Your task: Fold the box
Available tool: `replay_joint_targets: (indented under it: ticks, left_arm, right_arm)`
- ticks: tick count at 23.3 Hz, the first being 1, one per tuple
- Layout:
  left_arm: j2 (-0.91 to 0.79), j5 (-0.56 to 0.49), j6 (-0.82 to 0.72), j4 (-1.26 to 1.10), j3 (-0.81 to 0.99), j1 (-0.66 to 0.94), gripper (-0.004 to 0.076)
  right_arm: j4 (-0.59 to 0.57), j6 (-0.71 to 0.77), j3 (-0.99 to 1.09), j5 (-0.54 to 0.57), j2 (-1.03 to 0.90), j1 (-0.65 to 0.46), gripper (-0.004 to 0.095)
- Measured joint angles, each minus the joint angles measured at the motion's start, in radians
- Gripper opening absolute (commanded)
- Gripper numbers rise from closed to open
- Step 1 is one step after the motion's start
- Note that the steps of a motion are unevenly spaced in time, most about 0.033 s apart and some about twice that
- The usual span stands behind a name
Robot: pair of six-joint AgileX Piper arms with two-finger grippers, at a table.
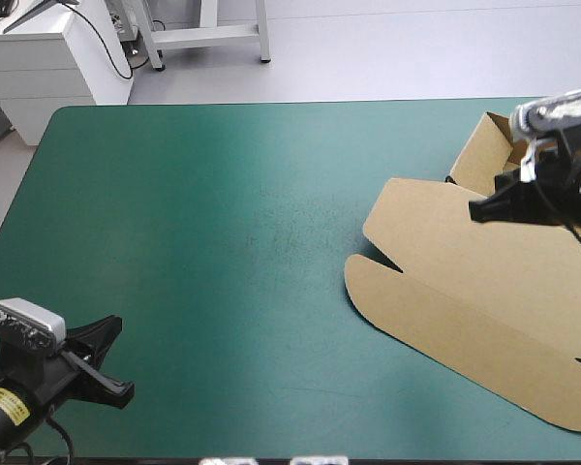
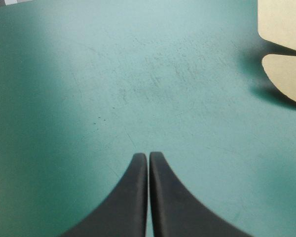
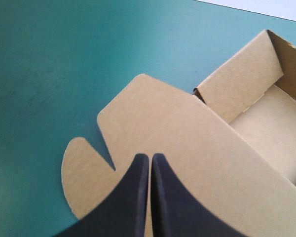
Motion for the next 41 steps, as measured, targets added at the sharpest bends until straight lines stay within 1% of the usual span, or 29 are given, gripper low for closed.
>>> replay_joint_targets:
  ticks: [3, 5, 7, 8, 9, 10, 11, 12, 13, 14, 15, 17, 20, 23, 26, 34, 41]
  left_arm:
    - [-0.056, 0.017, 0.042, 0.001, 0.007, 0.000, -0.0008]
    - [-0.097, 0.028, 0.056, 0.008, 0.030, 0.000, -0.0008]
    - [-0.144, 0.039, 0.061, 0.008, 0.056, 0.000, -0.0008]
    - [-0.191, 0.052, 0.061, 0.008, 0.081, 0.000, -0.0008]
    - [-0.215, 0.059, 0.061, 0.008, 0.094, 0.000, -0.0008]
    - [-0.252, 0.073, 0.063, 0.008, 0.114, 0.000, -0.0008]
    - [-0.269, 0.078, 0.063, 0.008, 0.124, 0.000, -0.0008]
    - [-0.290, 0.083, 0.064, 0.008, 0.139, 0.000, -0.0008]
    - [-0.295, 0.089, 0.064, 0.008, 0.143, 0.000, -0.0008]
    - [-0.297, 0.094, 0.064, 0.008, 0.152, 0.000, -0.0008]
    - [-0.297, 0.096, 0.064, 0.008, 0.155, 0.000, -0.0008]
    - [-0.297, 0.102, 0.069, 0.008, 0.160, 0.000, -0.0008]
    - [-0.303, 0.102, 0.072, 0.008, 0.174, 0.000, -0.0008]
    - [-0.357, 0.104, 0.072, 0.008, 0.189, 0.000, -0.0008]
    - [-0.402, 0.124, 0.072, 0.008, 0.190, 0.000, -0.0008]
    - [-0.417, 0.192, 0.074, 0.008, 0.199, 0.000, -0.0008]
    - [-0.417, 0.213, 0.075, 0.008, 0.200, 0.000, -0.0008]
  right_arm:
    - [-0.048, -0.002, 0.107, -0.019, -0.095, 0.083, -0.0002]
    - [-0.064, -0.003, 0.191, -0.056, -0.162, 0.116, -0.0002]
    - [-0.070, -0.004, 0.295, -0.120, -0.244, 0.126, -0.0002]
    - [-0.077, -0.017, 0.403, -0.190, -0.325, 0.129, -0.0002]
    - [-0.080, -0.032, 0.455, -0.222, -0.370, 0.130, -0.0002]
    - [-0.084, -0.064, 0.542, -0.256, -0.458, 0.131, -0.0002]
    - [-0.089, -0.068, 0.589, -0.272, -0.499, 0.131, -0.0002]
    - [-0.097, -0.064, 0.683, -0.307, -0.573, 0.131, -0.0002]
    - [-0.100, -0.059, 0.720, -0.331, -0.601, 0.131, -0.0002]
    - [-0.100, -0.051, 0.801, -0.384, -0.664, 0.131, -0.0002]
    - [-0.100, -0.044, 0.844, -0.415, -0.699, 0.131, -0.0002]
    - [-0.104, -0.031, 0.978, -0.477, -0.834, 0.131, -0.0002]
    - [-0.103, -0.004, 1.058, -0.483, -0.937, 0.131, -0.0002]
    - [-0.104, 0.024, 1.113, -0.483, -1.049, 0.131, -0.0002]
    - [-0.105, 0.035, 1.145, -0.483, -1.119, 0.131, -0.0002]
    - [-0.105, 0.061, 1.169, -0.482, -1.131, 0.131, -0.0002]
    - [-0.105, 0.065, 1.169, -0.482, -1.131, 0.131, -0.0002]
